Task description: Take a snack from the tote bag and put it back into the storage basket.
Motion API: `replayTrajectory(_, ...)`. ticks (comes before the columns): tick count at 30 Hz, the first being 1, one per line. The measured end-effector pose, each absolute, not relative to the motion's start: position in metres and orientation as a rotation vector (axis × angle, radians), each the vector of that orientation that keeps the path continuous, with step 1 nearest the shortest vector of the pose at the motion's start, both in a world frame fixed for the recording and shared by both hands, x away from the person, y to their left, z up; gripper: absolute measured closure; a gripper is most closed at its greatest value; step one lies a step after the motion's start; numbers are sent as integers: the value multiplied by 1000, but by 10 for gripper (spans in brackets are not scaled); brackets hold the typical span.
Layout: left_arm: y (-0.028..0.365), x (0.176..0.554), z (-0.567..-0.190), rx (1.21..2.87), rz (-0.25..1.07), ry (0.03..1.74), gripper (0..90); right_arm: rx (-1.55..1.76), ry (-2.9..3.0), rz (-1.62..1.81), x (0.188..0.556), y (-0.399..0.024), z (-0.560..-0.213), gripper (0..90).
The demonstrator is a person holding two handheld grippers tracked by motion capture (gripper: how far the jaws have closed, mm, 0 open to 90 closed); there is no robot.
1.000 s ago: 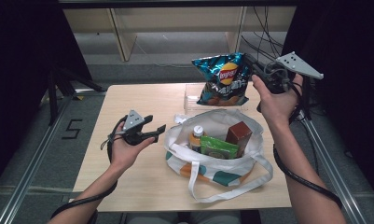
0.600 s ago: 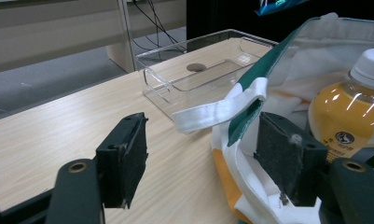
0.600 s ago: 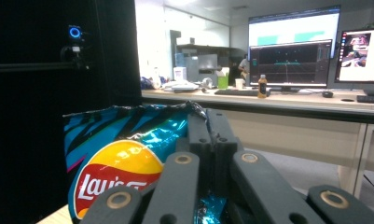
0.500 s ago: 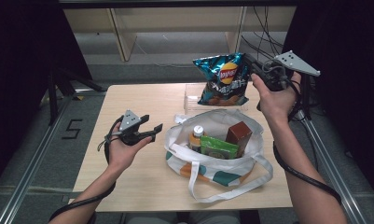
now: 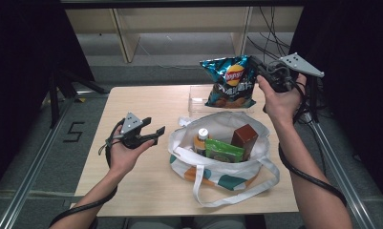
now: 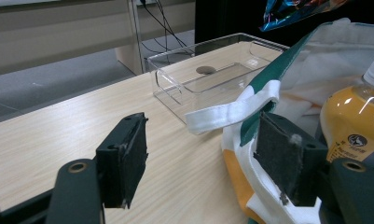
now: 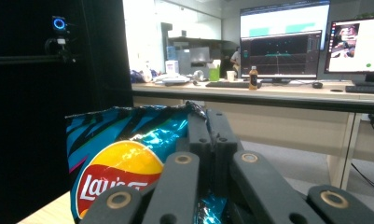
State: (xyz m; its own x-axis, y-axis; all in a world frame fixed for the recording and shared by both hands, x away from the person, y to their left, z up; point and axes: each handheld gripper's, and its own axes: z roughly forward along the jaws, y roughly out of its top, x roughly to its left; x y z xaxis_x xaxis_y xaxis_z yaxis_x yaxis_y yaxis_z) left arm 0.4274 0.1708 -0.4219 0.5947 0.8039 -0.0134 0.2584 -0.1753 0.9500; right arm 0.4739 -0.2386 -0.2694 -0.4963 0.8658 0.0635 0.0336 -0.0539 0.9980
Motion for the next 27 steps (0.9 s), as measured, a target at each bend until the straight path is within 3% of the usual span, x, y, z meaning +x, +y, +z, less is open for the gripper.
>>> replayTrajectory(27,172,426,-422,1723,625,881,328,1046,1545,1594,492,-248,-277,900)
